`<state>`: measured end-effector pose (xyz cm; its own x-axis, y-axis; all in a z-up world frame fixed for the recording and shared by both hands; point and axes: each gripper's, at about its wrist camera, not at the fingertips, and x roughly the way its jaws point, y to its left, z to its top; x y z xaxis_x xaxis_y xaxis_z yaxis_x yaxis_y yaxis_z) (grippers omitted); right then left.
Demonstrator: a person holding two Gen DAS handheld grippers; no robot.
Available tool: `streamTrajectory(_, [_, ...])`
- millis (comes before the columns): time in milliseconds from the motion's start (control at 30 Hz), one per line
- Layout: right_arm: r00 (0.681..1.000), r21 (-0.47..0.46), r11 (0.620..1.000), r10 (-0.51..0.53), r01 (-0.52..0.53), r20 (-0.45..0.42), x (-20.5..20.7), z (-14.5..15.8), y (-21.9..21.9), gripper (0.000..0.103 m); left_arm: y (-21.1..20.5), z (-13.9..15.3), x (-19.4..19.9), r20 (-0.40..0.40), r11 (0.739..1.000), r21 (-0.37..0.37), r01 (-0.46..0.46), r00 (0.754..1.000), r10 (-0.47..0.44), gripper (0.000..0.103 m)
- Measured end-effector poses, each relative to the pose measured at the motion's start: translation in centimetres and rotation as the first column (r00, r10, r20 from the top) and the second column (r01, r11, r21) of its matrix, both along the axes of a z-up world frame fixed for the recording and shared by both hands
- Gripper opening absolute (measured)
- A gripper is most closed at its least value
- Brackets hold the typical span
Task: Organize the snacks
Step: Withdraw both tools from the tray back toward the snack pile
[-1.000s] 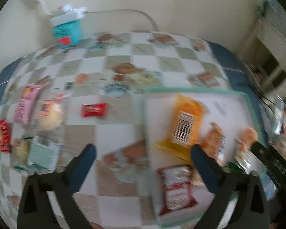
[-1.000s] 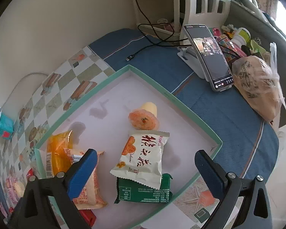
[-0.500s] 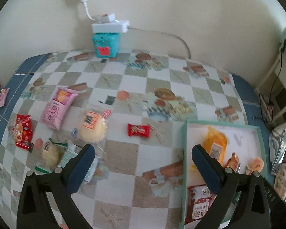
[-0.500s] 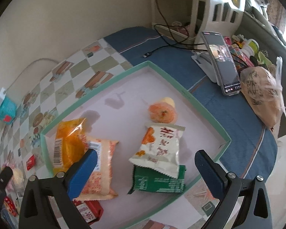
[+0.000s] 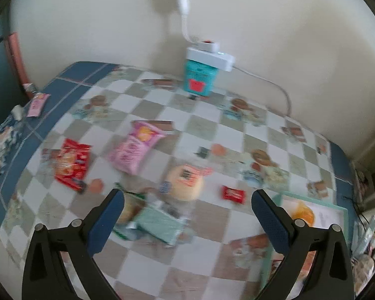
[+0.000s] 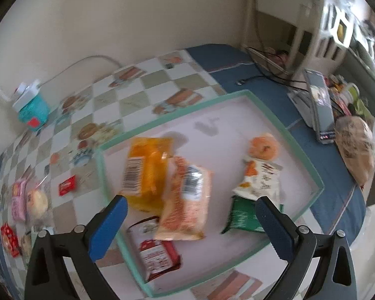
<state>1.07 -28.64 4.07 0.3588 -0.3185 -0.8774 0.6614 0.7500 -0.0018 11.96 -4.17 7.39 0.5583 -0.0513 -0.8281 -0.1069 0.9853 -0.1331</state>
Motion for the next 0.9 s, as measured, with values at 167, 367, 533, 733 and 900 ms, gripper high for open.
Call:
streamTrajectory(167, [0.998, -0.015, 0.998, 0.062, -0.062, -0.013, 1.1, -0.1, 2.5, 0.103, 4.3, -0.2, 0.1, -0.023, 0.994, 0.033, -0.108, 0.994, 0.109, 0.101])
streamTrajectory(367, [0.993, -0.005, 0.993, 0.121, -0.121, -0.014, 2.2, -0.4, 5.3, 0.103, 10.1, -1.5, 0.1, -0.097, 0.965, 0.099, -0.243, 0.963, 0.253, 0.101])
streamTrajectory(533, [0.978, 0.026, 0.978, 0.207, -0.206, -0.006, 3.6, -0.9, 8.5, 0.103, 14.1, -2.5, -0.1, -0.128, 0.946, 0.156, -0.285, 0.944, 0.305, 0.101])
streamTrajectory(733, [0.948, 0.073, 0.945, 0.318, -0.318, 0.015, 5.3, -1.6, 12.9, 0.103, 18.5, -3.1, -0.5, -0.136, 0.927, 0.147, -0.344, 0.922, 0.364, 0.102])
streamTrajectory(900, [0.925, 0.075, 0.922, 0.380, -0.379, 0.001, 6.4, -2.3, 15.9, 0.103, 21.3, -3.5, -0.8, -0.144, 0.912, 0.118, -0.393, 0.902, 0.407, 0.102])
